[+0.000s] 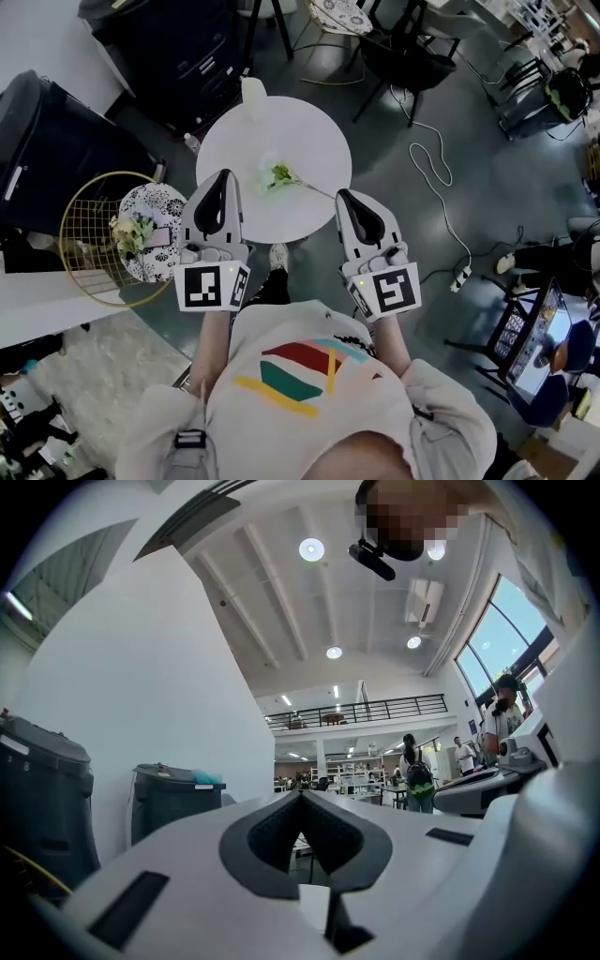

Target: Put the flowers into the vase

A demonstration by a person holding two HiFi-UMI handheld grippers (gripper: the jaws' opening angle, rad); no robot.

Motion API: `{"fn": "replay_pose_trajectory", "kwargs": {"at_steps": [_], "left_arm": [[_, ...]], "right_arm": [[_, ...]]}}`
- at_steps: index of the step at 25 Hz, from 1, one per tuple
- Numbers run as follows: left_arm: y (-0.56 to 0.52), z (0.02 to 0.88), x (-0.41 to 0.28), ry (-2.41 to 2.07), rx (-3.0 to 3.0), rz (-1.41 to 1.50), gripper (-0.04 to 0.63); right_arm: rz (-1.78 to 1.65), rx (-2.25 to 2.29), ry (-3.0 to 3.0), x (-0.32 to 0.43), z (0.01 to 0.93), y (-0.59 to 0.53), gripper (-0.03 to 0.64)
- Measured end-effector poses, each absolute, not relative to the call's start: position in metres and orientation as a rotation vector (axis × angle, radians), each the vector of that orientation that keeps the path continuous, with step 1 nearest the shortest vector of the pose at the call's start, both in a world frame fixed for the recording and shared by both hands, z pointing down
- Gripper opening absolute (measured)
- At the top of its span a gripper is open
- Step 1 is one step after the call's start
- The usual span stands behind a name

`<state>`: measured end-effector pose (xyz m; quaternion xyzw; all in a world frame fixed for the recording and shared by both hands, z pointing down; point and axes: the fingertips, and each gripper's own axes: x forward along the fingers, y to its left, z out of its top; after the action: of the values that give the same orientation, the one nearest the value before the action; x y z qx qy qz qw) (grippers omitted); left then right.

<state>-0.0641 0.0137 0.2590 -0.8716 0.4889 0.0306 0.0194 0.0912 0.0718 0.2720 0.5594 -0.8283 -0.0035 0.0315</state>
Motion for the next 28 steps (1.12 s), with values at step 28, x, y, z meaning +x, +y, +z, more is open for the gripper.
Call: {"fn": "replay_pose_trajectory", "kwargs": {"at_steps": [28], "left_arm": [[-0.146, 0.271, -0.069, 1.801, -2.598, 0.083, 0.006]], "right_arm": [[0.096, 1.301, -2.83, 0.077, 0.272, -0.127, 0.053]]}}
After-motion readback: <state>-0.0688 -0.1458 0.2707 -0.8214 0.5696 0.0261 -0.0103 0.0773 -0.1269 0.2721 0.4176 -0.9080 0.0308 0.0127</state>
